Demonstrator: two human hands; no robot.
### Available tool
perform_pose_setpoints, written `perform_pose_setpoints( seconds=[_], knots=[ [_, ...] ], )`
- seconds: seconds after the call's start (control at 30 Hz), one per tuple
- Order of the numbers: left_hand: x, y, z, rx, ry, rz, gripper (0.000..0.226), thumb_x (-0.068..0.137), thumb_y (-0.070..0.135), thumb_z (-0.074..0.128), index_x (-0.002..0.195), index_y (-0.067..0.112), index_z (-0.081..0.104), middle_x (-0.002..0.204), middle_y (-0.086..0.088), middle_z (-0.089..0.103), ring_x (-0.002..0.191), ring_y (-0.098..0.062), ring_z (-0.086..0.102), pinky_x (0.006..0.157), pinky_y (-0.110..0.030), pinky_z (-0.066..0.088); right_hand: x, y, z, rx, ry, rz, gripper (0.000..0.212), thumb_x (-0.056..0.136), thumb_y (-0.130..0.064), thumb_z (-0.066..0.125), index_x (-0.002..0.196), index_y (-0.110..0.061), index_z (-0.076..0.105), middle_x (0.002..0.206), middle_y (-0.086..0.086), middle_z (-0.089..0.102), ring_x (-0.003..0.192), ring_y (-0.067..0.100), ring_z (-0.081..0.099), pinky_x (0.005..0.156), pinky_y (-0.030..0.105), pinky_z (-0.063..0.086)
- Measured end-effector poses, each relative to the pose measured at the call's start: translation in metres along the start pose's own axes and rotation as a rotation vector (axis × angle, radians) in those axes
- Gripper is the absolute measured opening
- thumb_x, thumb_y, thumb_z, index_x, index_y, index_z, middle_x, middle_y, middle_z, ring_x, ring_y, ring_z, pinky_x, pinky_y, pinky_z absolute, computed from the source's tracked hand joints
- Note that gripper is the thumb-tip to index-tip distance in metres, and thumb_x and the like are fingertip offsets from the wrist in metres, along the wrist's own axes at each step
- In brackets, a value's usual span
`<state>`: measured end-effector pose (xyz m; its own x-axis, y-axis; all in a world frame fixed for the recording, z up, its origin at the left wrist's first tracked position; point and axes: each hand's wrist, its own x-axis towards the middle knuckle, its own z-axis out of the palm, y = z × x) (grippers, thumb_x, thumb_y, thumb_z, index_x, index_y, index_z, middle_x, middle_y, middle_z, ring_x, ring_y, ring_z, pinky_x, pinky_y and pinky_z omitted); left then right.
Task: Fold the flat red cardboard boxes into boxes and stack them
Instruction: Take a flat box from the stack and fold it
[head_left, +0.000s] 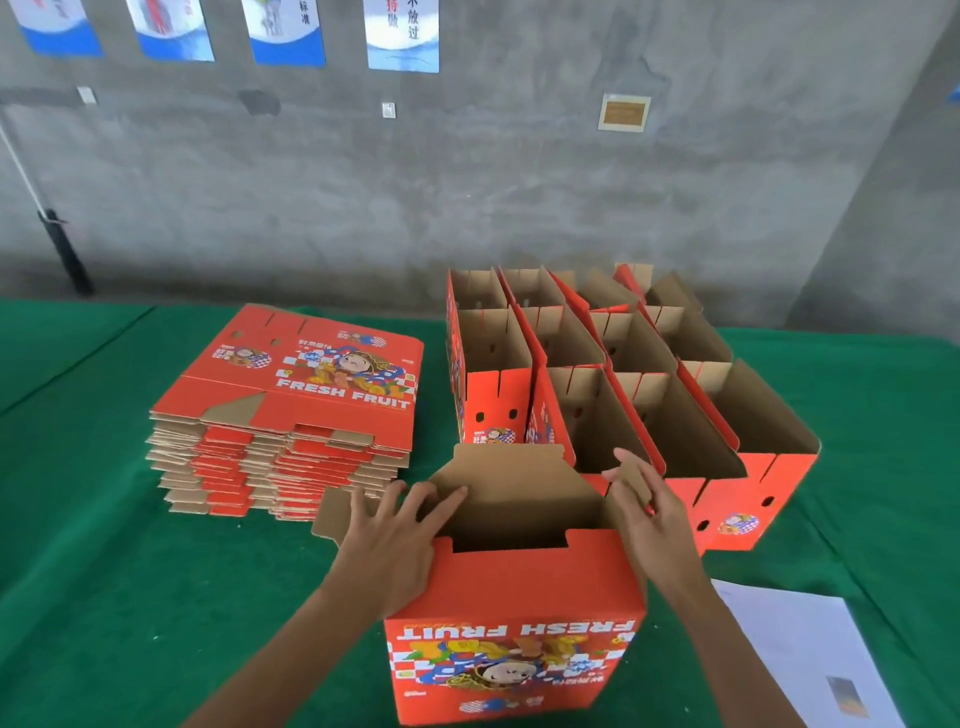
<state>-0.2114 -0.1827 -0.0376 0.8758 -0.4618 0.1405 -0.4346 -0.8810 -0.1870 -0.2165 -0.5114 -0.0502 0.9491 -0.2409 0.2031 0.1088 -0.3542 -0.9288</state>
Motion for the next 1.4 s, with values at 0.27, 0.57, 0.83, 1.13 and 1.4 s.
perform_pose_setpoints(
  seconds=[0.27,0.57,0.83,1.13,1.4],
  knots=[
    [0.01,-0.002,0.009,-0.081,-0.041,-0.047,0.075,0.096,0.042,0.037,0.164,0.041,0.003,0.155,0.0,0.042,0.138,-0.029,0.046,0.112,-0.067,0.031,-0.012,0.004,0.014,-0.211,-0.146,-0.153,0.056,0.09,-0.074,0.056,0.142,-0.058,0.046,0.144,-0.032,0.045,0.138,-0.006,0.037,0.107,0.028,0.036],
    [-0.003,0.006,0.002,-0.111,0.232,-0.29,0.093,0.076,0.031,0.075,0.16,0.024,0.034,0.149,-0.014,0.049,0.141,-0.038,0.044,0.119,-0.072,0.015,-0.003,0.018,0.022,-0.369,-0.296,-0.19,0.034,0.097,-0.04,0.067,0.128,-0.052,0.057,0.138,-0.037,0.035,0.134,-0.004,0.033,0.115,0.036,0.034],
    [-0.016,0.024,0.004,-0.751,0.596,-0.422,0.097,0.084,-0.023,0.044,0.164,0.025,0.017,0.172,0.003,-0.002,0.155,-0.029,0.017,0.08,-0.04,0.061,0.002,0.011,0.021,-0.402,-0.358,-0.089,0.056,0.077,-0.047,0.067,0.127,-0.057,0.043,0.133,-0.021,0.04,0.127,0.007,0.037,0.098,0.031,0.037],
    [-0.014,0.023,0.015,-0.793,0.173,-0.036,0.065,0.1,0.047,0.058,0.152,0.06,0.022,0.139,0.033,0.051,0.122,0.001,0.057,0.102,-0.036,0.054,0.011,0.008,0.028,-0.477,-0.385,-0.037,0.058,0.071,-0.061,0.059,0.123,-0.059,0.032,0.127,-0.02,0.038,0.118,0.006,0.038,0.089,0.033,0.044],
    [0.003,0.025,0.016,-0.738,0.206,-0.124,0.098,0.097,0.01,0.057,0.161,0.039,-0.012,0.169,0.018,-0.008,0.157,-0.006,-0.007,0.129,-0.04,0.005,0.009,0.01,0.026,-0.243,-0.295,0.016,0.048,0.086,-0.033,0.069,0.111,-0.051,0.032,0.129,-0.024,0.044,0.107,0.004,0.059,0.07,0.022,0.055]
  ],
)
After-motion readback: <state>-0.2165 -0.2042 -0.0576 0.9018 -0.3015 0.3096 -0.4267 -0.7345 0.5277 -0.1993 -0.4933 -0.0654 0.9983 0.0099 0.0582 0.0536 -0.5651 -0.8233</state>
